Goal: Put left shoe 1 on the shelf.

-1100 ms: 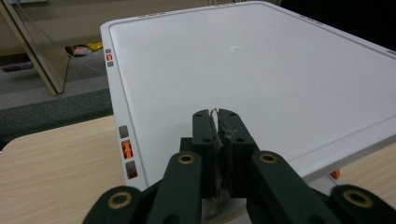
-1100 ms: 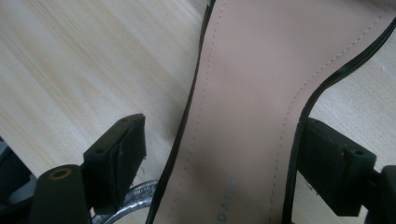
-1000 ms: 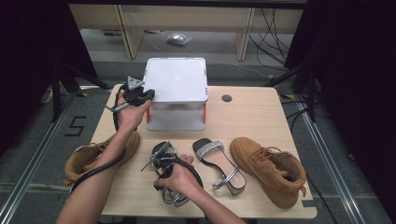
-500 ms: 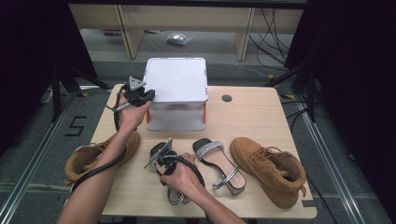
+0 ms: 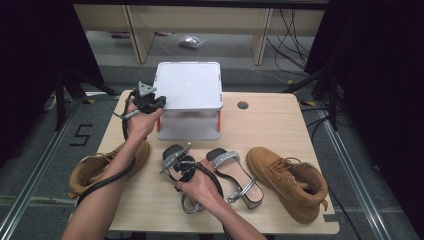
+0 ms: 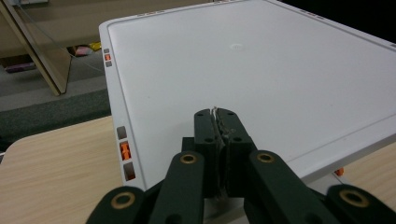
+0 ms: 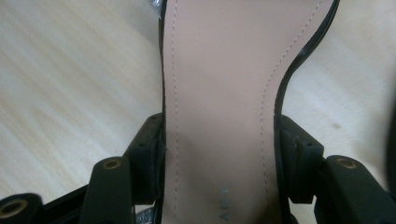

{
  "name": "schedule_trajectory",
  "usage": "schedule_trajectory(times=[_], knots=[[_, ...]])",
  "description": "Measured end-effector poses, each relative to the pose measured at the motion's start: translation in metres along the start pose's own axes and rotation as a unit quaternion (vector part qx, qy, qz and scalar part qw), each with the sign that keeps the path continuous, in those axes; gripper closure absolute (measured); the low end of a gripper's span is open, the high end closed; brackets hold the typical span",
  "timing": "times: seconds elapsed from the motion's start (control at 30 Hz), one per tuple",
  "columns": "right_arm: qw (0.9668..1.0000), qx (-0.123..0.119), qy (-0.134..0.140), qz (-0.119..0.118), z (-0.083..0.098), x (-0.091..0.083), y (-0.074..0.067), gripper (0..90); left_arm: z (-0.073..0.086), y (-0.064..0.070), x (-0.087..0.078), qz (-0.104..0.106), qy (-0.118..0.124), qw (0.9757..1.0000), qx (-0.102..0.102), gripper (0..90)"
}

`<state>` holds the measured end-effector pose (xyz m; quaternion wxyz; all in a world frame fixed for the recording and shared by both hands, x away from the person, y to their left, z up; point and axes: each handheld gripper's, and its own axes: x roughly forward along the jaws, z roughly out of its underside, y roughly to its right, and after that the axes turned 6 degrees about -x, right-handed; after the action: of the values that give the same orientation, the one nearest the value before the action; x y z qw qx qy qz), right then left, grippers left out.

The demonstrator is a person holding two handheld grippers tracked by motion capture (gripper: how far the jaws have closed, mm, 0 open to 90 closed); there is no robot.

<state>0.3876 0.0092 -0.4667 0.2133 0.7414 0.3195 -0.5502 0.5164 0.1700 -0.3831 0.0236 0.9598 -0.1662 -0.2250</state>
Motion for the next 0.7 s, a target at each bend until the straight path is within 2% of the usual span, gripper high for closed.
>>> schedule_trajectory(times=[0.23,0.27,0.37,0.4,0.47,0.5,0.53,0.57,0.67,0.7], knots=[[0.9995,0.017,0.025,0.003,-0.013,-0.010,0.014,43.6,0.000,0.001,0.001,-0.001,0.001,1.0000,-0.001,87.4],[0.9991,0.019,0.033,0.015,-0.021,-0.013,0.020,43.6,-0.001,0.001,0.001,-0.001,-0.001,1.0000,-0.001,87.5],[0.9986,0.023,0.043,0.021,-0.030,-0.014,0.025,43.5,-0.001,0.000,0.001,-0.001,-0.003,1.0000,-0.002,87.5],[0.9979,0.036,0.048,0.024,-0.041,-0.016,0.029,43.5,-0.001,0.000,0.001,0.000,-0.003,1.0000,-0.004,87.5],[0.9978,0.032,0.052,0.025,-0.045,-0.016,0.031,43.5,-0.001,0.000,0.001,0.000,-0.004,1.0000,-0.005,87.5],[0.9974,0.042,0.052,0.026,-0.050,-0.015,0.032,43.5,-0.002,0.000,0.000,-0.002,-0.006,1.0000,-0.005,87.6],[0.9972,0.042,0.055,0.028,-0.055,-0.014,0.034,43.5,-0.002,0.000,0.001,0.001,-0.005,1.0000,-0.006,87.6],[0.9971,0.031,0.060,0.036,-0.059,-0.011,0.037,43.5,-0.002,-0.001,0.000,0.000,-0.006,1.0000,-0.006,87.5],[0.9961,0.037,0.066,0.045,-0.071,-0.006,0.040,43.5,-0.002,-0.001,0.000,0.003,-0.007,0.9999,-0.008,87.6],[0.9959,0.042,0.069,0.041,-0.075,-0.004,0.041,43.5,-0.002,-0.001,0.000,0.003,-0.008,0.9999,-0.008,87.6]])
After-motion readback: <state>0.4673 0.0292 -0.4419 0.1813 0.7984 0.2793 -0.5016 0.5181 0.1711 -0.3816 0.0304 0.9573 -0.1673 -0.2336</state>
